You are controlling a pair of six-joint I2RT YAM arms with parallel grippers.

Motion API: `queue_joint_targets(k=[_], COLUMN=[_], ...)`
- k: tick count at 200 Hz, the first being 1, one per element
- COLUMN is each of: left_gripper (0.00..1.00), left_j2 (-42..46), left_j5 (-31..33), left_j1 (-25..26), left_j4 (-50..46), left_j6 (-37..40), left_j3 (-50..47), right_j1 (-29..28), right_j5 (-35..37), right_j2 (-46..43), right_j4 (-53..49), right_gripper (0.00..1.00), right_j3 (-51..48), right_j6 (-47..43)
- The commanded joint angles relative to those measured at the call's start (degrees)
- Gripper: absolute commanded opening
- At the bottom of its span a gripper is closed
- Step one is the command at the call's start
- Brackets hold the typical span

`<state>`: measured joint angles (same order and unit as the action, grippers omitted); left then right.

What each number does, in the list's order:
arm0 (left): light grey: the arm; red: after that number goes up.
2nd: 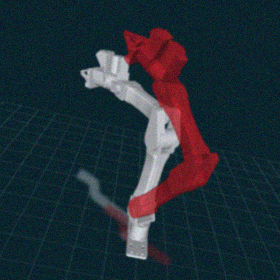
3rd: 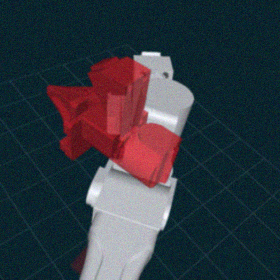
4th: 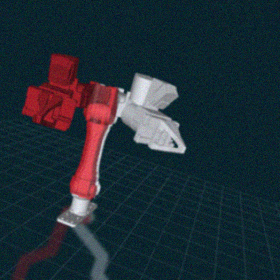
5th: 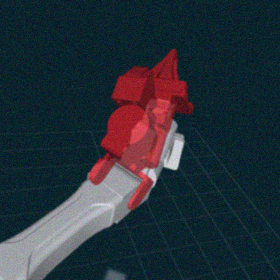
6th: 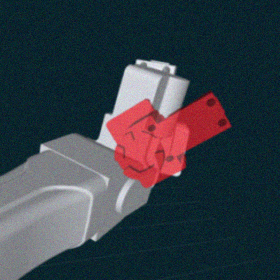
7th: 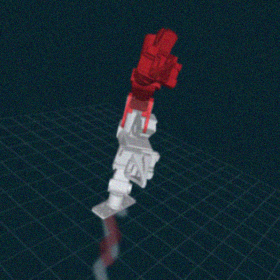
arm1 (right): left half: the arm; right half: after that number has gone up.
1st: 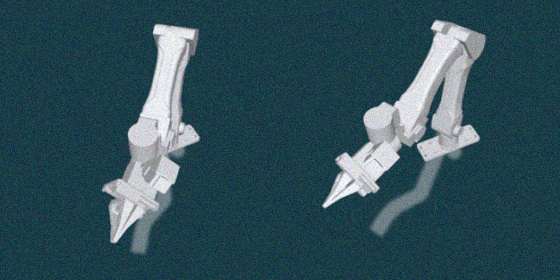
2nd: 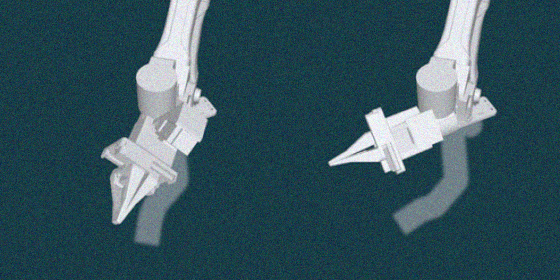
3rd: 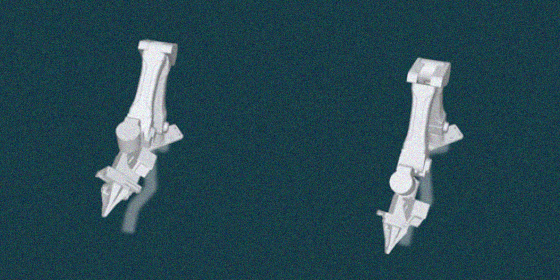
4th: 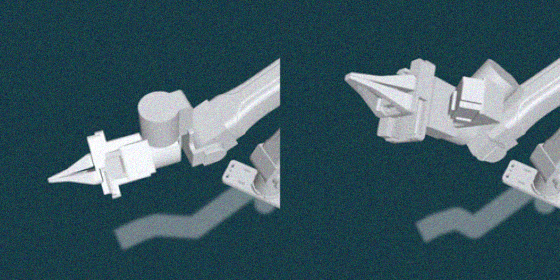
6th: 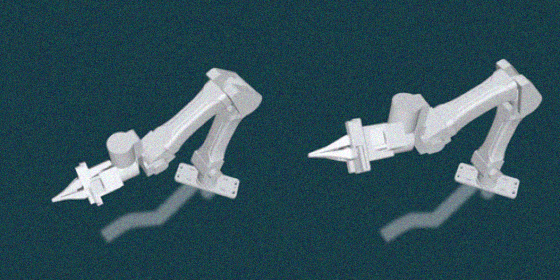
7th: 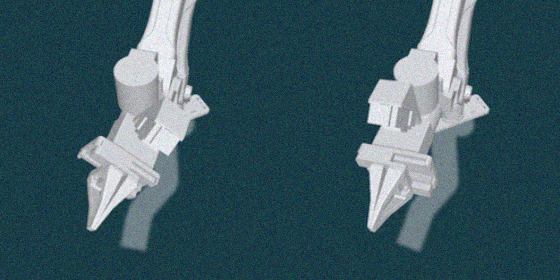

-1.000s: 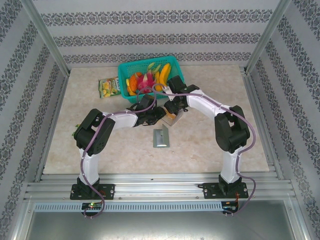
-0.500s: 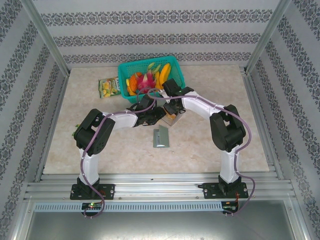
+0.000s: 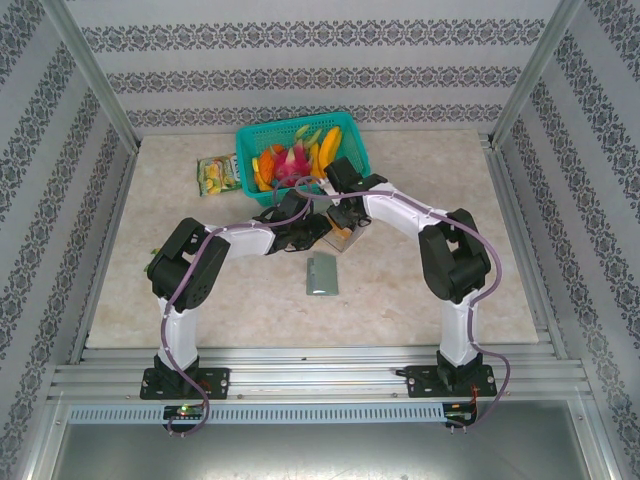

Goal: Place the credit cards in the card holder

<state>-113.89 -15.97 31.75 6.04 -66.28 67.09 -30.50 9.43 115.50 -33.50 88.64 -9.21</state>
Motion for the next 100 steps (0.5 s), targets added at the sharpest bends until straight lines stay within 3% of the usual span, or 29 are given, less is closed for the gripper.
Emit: queue_joint_targets(k=[1, 100], left_gripper=[0.39, 0.38], left_j2=[0.1, 0.1], left_j5=[1.7, 1.6], left_j1=[-0.8, -0.8], left_j4=[-4.2, -4.1], left_j6=[0.6, 0.5], left_j3=[-2.3, -2.6], right_j1=[0.3, -0.1], right_j5=[1.2, 6.4], right_j2=[1.9, -3.1], right_j4=[-1.3, 2.8], right_gripper=[0.44, 0.37], right_j3=[0.5, -1.6], right_j6=[0.1, 0.5])
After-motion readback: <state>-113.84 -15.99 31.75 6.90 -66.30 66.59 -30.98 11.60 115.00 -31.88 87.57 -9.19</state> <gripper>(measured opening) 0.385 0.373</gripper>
